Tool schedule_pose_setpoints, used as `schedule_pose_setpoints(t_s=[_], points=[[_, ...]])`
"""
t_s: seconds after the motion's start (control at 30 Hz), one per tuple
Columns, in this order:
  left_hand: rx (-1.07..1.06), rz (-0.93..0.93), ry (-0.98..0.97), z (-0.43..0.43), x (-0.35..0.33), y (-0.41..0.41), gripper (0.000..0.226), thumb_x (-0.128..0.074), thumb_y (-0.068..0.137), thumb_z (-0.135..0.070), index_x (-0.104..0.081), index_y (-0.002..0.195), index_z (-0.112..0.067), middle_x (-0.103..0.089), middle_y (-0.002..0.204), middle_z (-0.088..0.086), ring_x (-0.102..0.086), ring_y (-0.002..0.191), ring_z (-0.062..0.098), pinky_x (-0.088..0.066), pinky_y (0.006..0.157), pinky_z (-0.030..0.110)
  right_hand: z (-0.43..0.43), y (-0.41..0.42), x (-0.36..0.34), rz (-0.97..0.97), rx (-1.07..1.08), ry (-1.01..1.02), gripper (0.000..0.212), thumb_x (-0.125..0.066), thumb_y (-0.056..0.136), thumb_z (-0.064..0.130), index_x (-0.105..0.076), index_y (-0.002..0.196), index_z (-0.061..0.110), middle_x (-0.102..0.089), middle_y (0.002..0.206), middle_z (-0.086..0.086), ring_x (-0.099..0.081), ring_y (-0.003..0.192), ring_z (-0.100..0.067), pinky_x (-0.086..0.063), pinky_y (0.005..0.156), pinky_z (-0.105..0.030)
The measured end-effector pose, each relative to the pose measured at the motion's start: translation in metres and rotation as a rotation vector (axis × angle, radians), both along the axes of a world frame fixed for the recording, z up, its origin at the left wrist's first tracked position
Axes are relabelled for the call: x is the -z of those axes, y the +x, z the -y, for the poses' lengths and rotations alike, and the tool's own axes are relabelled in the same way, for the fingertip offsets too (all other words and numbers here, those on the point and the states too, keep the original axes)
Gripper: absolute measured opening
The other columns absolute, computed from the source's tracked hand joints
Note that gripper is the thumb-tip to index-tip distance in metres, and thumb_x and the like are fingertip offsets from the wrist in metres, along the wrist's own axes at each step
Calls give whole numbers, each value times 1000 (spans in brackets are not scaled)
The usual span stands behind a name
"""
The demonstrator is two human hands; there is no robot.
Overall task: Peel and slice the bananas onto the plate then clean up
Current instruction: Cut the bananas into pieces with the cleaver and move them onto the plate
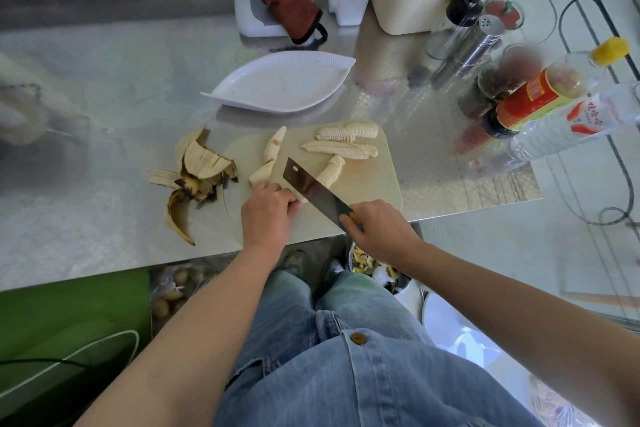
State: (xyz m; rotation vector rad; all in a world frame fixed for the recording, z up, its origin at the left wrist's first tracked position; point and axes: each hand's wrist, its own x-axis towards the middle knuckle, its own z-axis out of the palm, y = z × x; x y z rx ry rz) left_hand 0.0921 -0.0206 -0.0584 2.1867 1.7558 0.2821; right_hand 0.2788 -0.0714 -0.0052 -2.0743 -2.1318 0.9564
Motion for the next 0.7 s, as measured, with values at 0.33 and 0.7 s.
schedule_pose_setpoints(t_s=[0.33, 0.7], points=[[-5, 9, -11, -1, 1, 0, 14, -76, 79, -28, -76, 84, -14, -67, 81, 3, -57, 86, 23, -36, 58, 28, 3, 1, 8, 20, 2, -34, 33, -44, 98, 29, -53, 74, 9, -49, 64, -3, -49, 62, -25, -35, 55, -30], [7, -7, 0, -1, 0, -1, 13, -76, 80, -25, -75, 82, -13, -67, 80, 5, -57, 85, 24, -36, 58, 28, 1, 2, 1, -1, -11, 6, 33, -45, 98, 29, -47, 69, 12, -44, 58, 1, -46, 57, -22, -29, 50, -29]])
